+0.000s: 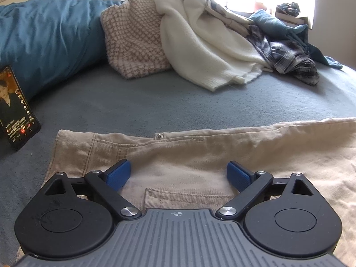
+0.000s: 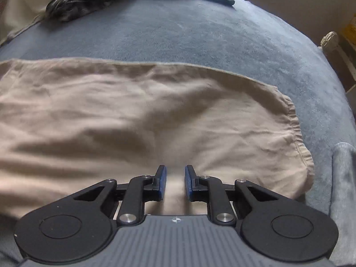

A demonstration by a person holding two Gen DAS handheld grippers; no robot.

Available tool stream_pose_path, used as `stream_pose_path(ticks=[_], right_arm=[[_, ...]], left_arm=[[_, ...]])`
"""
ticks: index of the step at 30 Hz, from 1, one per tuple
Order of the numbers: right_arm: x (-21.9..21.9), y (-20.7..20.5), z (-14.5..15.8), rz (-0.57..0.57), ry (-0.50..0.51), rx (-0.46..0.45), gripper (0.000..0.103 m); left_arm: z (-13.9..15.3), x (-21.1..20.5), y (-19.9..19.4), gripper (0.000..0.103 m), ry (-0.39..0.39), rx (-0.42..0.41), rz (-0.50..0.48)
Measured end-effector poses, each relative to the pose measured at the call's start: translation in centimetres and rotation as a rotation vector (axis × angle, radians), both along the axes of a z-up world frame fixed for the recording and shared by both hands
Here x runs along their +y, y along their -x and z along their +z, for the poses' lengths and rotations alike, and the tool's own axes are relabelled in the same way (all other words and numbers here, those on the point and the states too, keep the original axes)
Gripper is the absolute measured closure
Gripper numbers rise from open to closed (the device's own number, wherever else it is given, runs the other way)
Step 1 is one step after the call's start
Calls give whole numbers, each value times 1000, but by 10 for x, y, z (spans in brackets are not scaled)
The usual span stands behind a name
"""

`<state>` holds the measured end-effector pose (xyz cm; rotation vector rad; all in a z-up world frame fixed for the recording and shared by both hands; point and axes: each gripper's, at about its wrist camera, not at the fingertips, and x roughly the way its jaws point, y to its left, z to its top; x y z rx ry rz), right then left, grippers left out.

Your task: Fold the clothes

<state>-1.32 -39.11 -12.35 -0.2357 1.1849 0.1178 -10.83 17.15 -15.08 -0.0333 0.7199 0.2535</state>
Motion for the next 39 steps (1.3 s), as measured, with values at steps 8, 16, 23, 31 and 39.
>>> stream_pose_path(ticks=[8, 16, 23, 31, 39], right_arm=[[-4, -47, 7, -67, -48, -98, 85], [-71, 28, 4, -207, -117, -82, 83], [5, 61, 37, -145, -260, -195, 83], [97, 76, 13, -51, -268, -170, 83], [140, 101, 14, -13, -233, -184, 83]], left_arm=[[0, -4, -4, 4, -43, 18, 10], [10, 3, -1, 5, -61, 34, 34], [48, -37, 31, 4, -143, -99, -192], [9, -108, 64, 4, -171, 47, -546], [26, -89, 78, 4, -129, 12, -543]])
